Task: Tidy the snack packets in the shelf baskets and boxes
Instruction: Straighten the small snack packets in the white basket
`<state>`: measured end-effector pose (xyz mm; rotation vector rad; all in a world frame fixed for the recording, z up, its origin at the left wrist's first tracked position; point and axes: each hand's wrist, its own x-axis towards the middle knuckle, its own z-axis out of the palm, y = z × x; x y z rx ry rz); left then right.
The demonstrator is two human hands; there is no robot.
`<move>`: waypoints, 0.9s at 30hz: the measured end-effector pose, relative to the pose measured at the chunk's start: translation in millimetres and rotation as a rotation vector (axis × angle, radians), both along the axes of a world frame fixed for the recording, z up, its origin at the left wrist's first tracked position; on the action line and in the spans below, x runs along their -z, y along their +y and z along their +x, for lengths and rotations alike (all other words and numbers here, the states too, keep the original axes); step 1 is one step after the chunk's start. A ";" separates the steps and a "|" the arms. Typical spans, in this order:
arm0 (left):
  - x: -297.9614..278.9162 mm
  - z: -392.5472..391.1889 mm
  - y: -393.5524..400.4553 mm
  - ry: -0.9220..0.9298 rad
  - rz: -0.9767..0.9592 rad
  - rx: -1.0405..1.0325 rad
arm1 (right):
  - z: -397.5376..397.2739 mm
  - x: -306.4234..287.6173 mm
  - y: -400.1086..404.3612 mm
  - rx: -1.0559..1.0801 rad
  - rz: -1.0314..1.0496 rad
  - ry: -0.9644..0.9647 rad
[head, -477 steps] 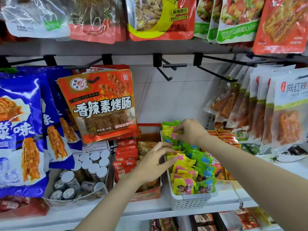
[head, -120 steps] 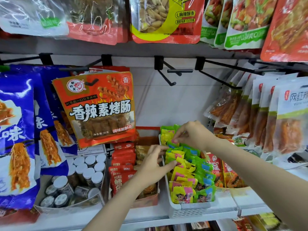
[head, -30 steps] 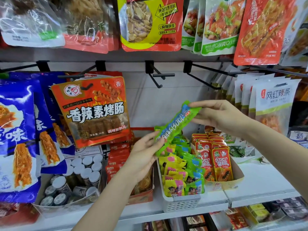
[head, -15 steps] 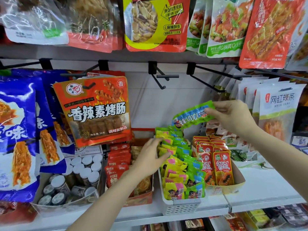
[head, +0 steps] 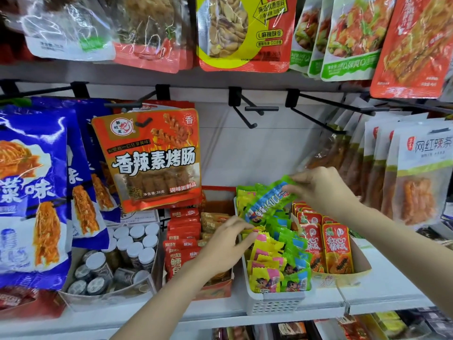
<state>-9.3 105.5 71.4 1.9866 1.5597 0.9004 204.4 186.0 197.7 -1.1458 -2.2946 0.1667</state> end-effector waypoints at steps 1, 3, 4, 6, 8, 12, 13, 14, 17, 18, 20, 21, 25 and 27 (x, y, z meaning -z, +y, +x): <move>0.7 -0.7 -0.3 0.003 -0.003 0.003 | -3.4 2.4 0.1 -0.005 0.020 -0.070; 2.1 -1.6 -0.3 0.007 -0.001 0.006 | -13.9 10.8 3.8 0.011 -0.022 -0.201; 2.3 -1.5 -0.1 0.004 0.001 0.006 | -21.6 19.3 6.8 0.015 -0.062 -0.292; 2.6 -1.2 0.9 -0.008 0.000 0.005 | -42.3 34.2 7.5 0.002 -0.117 -0.430; 3.4 -1.5 1.7 -0.022 -0.007 0.004 | -60.3 46.1 7.3 0.019 -0.180 -0.527; 4.3 -6.1 3.3 -0.052 -0.010 0.010 | -68.8 49.8 16.9 0.127 -0.153 -0.606; 3.9 -7.7 4.4 -0.055 -0.019 0.010 | -68.4 49.7 18.5 0.159 -0.141 -0.587; 3.1 -9.0 5.7 -0.060 -0.033 0.010 | -69.1 51.2 19.0 0.187 -0.145 -0.558; 2.1 -9.2 10.9 -0.088 -0.034 0.027 | -78.5 62.6 14.8 0.201 -0.186 -0.515; 2.2 -9.1 12.8 -0.104 -0.026 0.034 | -81.3 65.6 15.0 0.190 -0.185 -0.505; 2.4 -9.4 17.2 -0.135 -0.018 0.047 | -80.0 61.1 17.8 0.152 -0.226 -0.434; 2.5 -9.7 19.1 -0.140 -0.020 0.055 | -76.2 56.6 21.8 0.129 -0.262 -0.365; 3.1 -11.7 21.2 -0.128 -0.011 0.086 | -59.8 47.6 33.4 0.131 -0.233 -0.241; 3.0 -12.5 21.9 -0.095 0.003 0.082 | -58.7 53.0 32.7 0.119 -0.272 -0.280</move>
